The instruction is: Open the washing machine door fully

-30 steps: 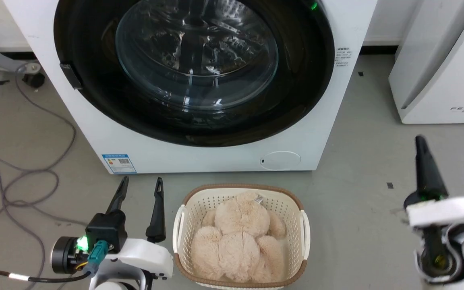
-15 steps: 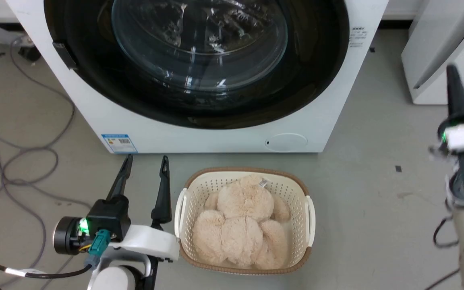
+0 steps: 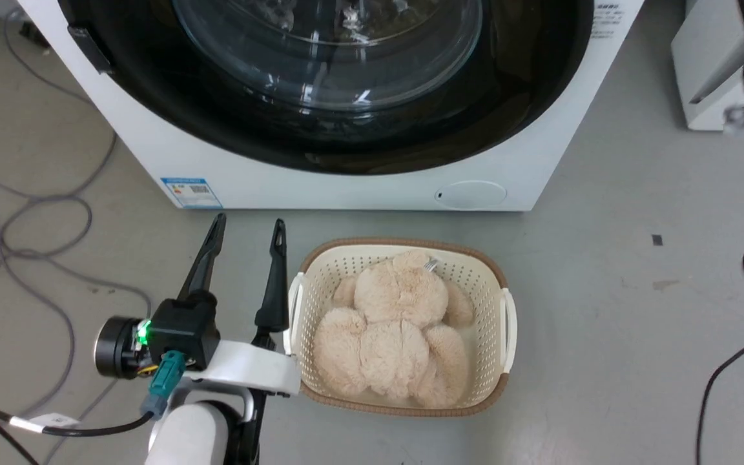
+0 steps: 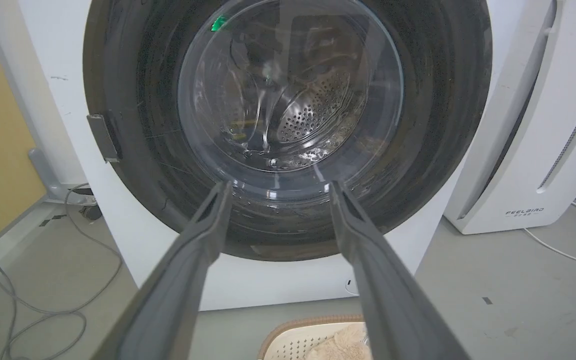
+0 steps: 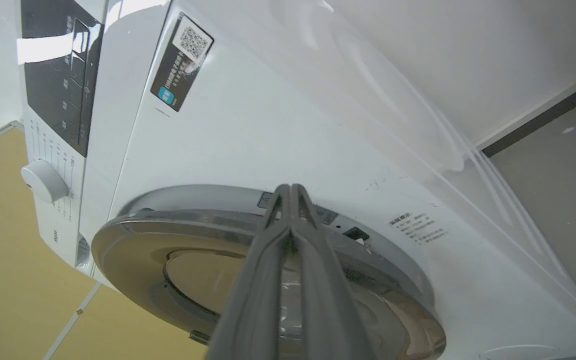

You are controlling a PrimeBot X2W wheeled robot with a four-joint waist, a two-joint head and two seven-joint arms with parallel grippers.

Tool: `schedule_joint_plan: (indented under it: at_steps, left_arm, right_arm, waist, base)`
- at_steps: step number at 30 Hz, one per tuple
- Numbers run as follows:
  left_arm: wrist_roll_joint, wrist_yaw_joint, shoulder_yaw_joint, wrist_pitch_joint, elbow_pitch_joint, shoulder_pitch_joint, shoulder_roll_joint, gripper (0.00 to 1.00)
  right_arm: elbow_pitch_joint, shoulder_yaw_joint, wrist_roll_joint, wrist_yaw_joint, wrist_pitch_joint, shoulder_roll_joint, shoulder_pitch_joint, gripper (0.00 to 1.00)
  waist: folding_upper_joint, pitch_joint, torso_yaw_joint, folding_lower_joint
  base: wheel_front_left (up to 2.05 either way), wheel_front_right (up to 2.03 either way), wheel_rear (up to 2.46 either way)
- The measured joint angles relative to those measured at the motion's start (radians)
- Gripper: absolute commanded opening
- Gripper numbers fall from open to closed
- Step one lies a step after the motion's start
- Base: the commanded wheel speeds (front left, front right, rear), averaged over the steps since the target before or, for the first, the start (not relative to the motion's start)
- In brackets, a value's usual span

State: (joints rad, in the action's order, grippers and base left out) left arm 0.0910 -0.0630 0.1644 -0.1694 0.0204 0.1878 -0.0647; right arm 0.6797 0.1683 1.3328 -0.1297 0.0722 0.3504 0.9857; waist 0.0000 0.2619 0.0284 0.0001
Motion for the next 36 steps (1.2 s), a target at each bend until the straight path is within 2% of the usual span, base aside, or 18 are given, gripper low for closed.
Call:
schedule_joint_plan:
  at_steps: [9,18,36]
  left_arm:
    - [0.002,0.0,0.027,-0.017,0.004,0.049,-0.007,1.0]
    - [0.021,-0.006,0.047,-0.035,0.004,0.076,-0.007,1.0]
    - [0.046,-0.015,0.079,-0.074,0.01,0.144,-0.003,1.0]
  right_arm:
    - [0.189,0.147,0.087,0.0,0.155,0.016,0.248,0.0]
    - [0.286,0.273,0.163,0.0,0.33,0.009,0.414,0.0]
    - [0.451,0.472,0.327,0.0,0.481,-0.015,0.684,0.0]
  waist:
    - [0.0,0.053,0.013,0.0]
    - [0.0,0.1,0.025,0.0]
    - [0.0,0.199,0.044,0.0]
  base:
    - [0.0,0.0,0.0]
    - [0.0,0.0,0.0]
    - [0.0,0.0,0.0]
